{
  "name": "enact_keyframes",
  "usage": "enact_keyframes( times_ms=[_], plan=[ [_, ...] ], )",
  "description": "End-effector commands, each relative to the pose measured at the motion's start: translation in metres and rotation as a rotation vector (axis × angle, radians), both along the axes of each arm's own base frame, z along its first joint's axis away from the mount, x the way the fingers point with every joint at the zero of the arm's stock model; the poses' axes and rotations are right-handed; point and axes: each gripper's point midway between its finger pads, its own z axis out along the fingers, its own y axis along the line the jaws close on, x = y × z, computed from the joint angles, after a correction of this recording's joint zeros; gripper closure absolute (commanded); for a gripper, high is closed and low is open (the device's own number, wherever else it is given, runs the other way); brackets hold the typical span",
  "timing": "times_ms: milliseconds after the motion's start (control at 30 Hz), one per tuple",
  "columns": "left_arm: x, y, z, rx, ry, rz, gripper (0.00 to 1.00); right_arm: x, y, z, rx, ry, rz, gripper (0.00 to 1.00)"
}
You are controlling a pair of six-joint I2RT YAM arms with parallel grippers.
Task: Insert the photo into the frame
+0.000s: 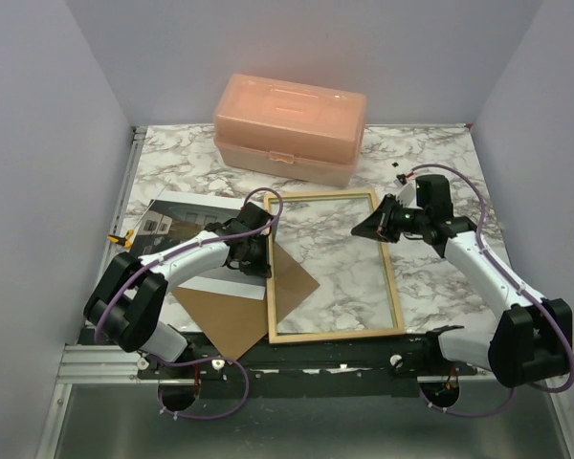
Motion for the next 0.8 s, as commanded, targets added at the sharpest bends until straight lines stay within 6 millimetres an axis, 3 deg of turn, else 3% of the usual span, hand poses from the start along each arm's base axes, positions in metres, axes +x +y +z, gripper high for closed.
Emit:
enact_keyframes(
  times_ms=[0,200,667,767],
  plan=[
    [-0.014,0.013,-0.021,0.096,0.051,-0.019,0.85,-0.005,-0.008,-0.015,-0.119,0.012,0.043,1.0],
    [-0.014,0.012,-0.022,0.104,0.053,-0.025,0.85,0.001,-0.017,-0.021,-0.203,0.008,0.047,1.0],
    [-0.015,0.009,-0.024,0.117,0.053,-0.045,0.88,0.0,-0.012,-0.05,-0.17,0.018,0.065,1.0],
    [-0.016,0.008,-0.024,0.12,0.054,-0.05,0.88,0.0,-0.013,-0.055,-0.184,0.009,0.073,0.95]
  ],
)
